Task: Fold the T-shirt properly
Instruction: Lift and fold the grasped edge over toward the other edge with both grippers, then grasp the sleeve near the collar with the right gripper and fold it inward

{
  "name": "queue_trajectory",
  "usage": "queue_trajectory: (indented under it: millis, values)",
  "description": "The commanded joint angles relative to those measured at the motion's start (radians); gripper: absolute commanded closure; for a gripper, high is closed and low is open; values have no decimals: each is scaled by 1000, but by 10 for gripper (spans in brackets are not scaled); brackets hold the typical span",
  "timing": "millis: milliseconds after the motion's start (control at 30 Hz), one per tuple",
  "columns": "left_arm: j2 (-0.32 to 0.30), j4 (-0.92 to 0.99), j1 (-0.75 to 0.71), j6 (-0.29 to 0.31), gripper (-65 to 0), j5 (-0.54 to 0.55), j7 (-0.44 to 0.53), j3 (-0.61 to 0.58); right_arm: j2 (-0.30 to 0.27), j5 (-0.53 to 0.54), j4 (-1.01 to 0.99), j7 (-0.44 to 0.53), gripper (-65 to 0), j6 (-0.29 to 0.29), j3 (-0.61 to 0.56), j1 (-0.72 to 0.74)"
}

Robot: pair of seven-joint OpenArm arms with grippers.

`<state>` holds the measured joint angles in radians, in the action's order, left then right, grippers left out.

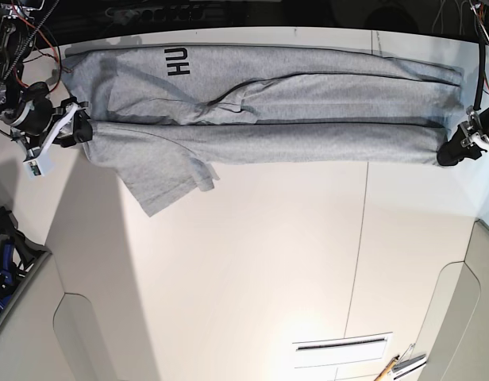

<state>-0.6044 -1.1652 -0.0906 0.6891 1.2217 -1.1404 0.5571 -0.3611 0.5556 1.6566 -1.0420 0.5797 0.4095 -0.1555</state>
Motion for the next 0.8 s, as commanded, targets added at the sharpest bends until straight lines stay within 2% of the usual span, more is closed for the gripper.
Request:
queue_trajectory:
  millis: [0, 233, 433, 500, 667, 767]
  values:
    - [-28, -18, 10, 9, -261, 24, 14, 8, -19, 24, 18, 11, -256, 0, 9, 9]
    - [-27, -92, 10, 9, -261, 26, 14, 43, -21, 28, 81, 11, -255, 0, 22, 14]
    - [-27, -192, 10, 9, -261, 25, 31, 131, -11, 28, 143, 160, -255, 0, 34, 77]
    - [-27, -201, 10, 9, -261, 24, 45, 146, 11, 27, 138, 168, -255, 0, 33, 128]
    - [-24, -201, 10, 9, -261, 24, 52, 146, 75, -25, 44, 192, -255, 1, 10, 251]
    - [-24, -201, 10, 9, -261, 24, 53, 146, 87, -70, -94, 233, -268, 0, -51, 319]
